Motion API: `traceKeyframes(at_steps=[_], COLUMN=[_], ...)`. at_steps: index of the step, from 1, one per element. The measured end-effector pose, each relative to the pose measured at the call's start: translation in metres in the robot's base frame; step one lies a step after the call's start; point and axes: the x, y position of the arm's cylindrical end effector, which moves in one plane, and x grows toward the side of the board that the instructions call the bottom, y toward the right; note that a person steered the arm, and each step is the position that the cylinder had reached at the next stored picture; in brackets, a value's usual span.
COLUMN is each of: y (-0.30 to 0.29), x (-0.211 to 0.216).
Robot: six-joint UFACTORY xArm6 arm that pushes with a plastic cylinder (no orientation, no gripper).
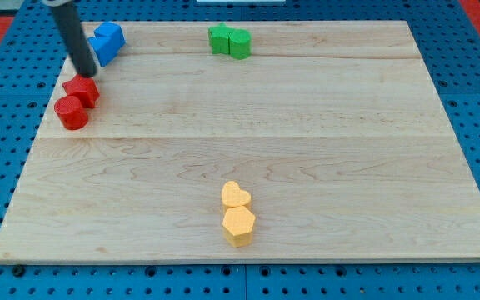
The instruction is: Slide both the red blocks to the bottom left corner of the board
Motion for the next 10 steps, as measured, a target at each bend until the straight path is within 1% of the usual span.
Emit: traceKeyframes(at_steps=[1, 2, 3, 4, 8, 10], y=[-0.002, 0.028, 0.028, 0.028, 0.028, 0.027], x=[0.024, 0.031, 0.031, 0.024, -0.031, -0.028])
